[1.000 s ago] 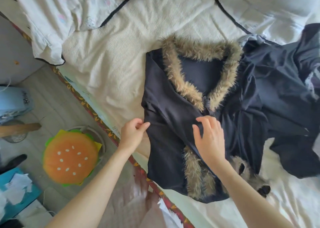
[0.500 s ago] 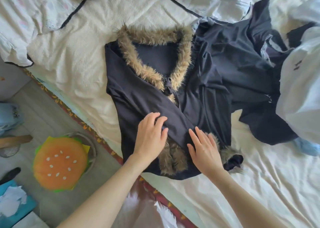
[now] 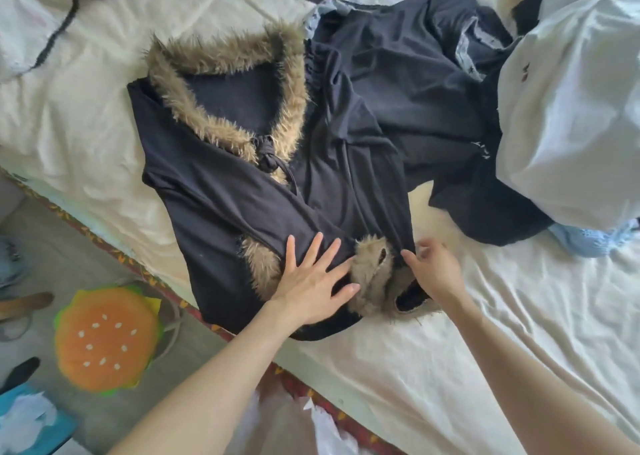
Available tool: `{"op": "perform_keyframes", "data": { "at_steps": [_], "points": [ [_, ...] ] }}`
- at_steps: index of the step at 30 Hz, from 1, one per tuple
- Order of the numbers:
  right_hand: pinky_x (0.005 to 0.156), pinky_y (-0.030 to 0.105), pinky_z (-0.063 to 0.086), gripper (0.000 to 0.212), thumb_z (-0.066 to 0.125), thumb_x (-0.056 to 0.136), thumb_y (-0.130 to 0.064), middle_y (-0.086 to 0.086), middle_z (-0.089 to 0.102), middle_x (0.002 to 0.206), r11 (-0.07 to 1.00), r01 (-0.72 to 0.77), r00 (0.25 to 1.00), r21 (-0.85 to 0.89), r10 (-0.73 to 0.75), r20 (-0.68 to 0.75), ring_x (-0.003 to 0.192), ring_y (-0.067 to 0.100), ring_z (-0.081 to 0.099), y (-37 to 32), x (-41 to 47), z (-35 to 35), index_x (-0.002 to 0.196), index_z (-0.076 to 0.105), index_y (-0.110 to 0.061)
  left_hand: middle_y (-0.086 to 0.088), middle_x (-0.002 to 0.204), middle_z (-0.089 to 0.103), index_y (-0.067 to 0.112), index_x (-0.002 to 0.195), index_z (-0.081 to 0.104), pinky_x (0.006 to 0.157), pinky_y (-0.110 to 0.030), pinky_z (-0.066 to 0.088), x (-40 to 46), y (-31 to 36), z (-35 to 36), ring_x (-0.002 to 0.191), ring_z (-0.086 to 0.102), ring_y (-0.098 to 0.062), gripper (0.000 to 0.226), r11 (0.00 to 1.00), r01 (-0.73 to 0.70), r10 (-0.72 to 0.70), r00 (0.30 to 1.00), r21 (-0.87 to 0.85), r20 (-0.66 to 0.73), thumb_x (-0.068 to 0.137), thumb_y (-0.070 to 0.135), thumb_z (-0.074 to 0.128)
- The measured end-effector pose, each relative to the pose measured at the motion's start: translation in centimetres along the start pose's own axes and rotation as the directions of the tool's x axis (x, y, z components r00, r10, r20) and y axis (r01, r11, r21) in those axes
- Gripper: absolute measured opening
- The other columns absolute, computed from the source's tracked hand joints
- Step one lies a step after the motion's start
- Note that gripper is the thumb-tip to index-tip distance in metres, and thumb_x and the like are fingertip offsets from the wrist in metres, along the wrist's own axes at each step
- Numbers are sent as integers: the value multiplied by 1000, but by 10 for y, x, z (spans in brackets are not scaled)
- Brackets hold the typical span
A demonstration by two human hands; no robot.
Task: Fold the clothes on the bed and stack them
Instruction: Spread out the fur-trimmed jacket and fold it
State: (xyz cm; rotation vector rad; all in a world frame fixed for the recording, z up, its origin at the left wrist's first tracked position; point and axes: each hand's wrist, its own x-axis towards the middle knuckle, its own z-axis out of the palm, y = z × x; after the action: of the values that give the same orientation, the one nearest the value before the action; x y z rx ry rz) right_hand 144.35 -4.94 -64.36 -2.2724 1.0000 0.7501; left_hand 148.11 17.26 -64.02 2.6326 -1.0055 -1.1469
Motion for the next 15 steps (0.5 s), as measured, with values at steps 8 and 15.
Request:
{"op": "perform_keyframes", "data": {
  "at_steps": [8, 15],
  "points": [
    [51, 20, 31, 20, 47, 98, -24, -4, 47, 69, 969, 29, 992, 246, 3, -126, 64, 14, 45, 9, 0, -33, 86, 46, -8, 8, 160, 6, 29, 143, 36, 105, -53, -25, 9, 5, -12, 146, -10, -16, 53, 980, 131, -118, 989, -148, 93, 97, 54, 28],
    [62, 5, 40, 4, 61, 91, -18, -18, 57, 75, 835, 406, 848, 372, -192, -494, 69, -5, 54, -52, -32, -96, 89, 59, -21, 13, 129, 52, 25, 130, 50, 101, -25, 35, 12, 30, -73, 124, 49, -11, 33, 505, 85, -294, 952, -859, -79, 100, 35, 42]
  ]
}}
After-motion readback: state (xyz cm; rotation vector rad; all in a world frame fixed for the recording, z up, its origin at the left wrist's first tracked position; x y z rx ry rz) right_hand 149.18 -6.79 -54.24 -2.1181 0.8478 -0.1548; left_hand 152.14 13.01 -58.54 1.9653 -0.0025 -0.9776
